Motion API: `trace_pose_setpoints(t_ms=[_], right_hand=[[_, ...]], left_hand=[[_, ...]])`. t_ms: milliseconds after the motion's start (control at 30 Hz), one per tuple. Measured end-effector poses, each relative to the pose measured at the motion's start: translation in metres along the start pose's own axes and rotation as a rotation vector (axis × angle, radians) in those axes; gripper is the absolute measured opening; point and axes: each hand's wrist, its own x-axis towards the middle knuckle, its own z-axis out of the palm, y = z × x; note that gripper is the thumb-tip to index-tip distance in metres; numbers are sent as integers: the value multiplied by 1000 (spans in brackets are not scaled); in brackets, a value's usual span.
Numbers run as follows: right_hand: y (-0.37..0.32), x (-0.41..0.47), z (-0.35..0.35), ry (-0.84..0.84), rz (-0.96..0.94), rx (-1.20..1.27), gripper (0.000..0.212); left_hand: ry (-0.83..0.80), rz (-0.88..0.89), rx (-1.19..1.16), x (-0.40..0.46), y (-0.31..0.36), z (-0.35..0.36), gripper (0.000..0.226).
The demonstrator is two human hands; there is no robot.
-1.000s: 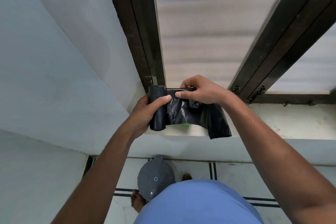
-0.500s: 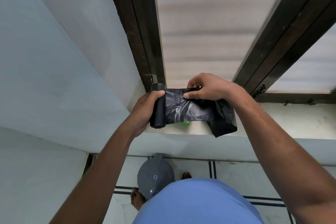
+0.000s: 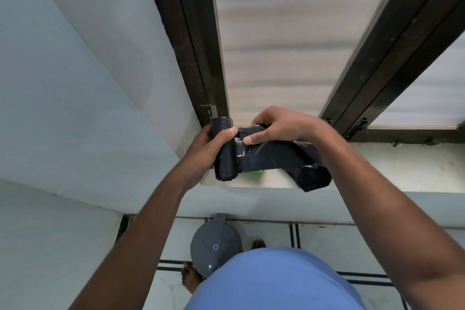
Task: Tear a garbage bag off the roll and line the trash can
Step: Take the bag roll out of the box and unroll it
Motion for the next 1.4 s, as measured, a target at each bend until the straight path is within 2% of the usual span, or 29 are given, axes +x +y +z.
trace_pose_setpoints(t_ms=[100, 267, 467, 567, 733, 867, 933, 1000, 1167, 1267, 1400], right_hand=[[6, 3, 6, -3, -38, 65, 34], [18, 7, 19, 95, -124, 131, 38], [14, 10, 33, 204, -143, 169, 27], [19, 15, 39, 257, -129, 99, 30], [28, 17, 42, 311, -84, 56, 28], [23, 9, 38, 265, -102, 329, 15], [18, 6, 39, 260, -110, 427, 22], [18, 8, 42, 308, -112, 395, 31], [37, 20, 55, 516, -52, 245, 22], [32, 20, 60, 490, -47, 378, 31], [24, 2, 50, 314, 48, 446, 72]], left_hand=[[15, 17, -10, 2, 0, 0, 48], [96, 62, -98, 4, -3, 6, 38], [159, 97, -92, 8, -6, 8, 35], [156, 124, -100, 7, -7, 6, 35], [149, 184, 35, 8, -6, 8, 33], [136, 128, 44, 10, -9, 8, 37], [126, 90, 17, 10, -11, 9, 35], [119, 61, -38, 8, -12, 9, 30], [137, 121, -133, 4, -5, 8, 36], [145, 180, -98, 2, 1, 9, 17], [181, 166, -97, 3, -1, 5, 32]])
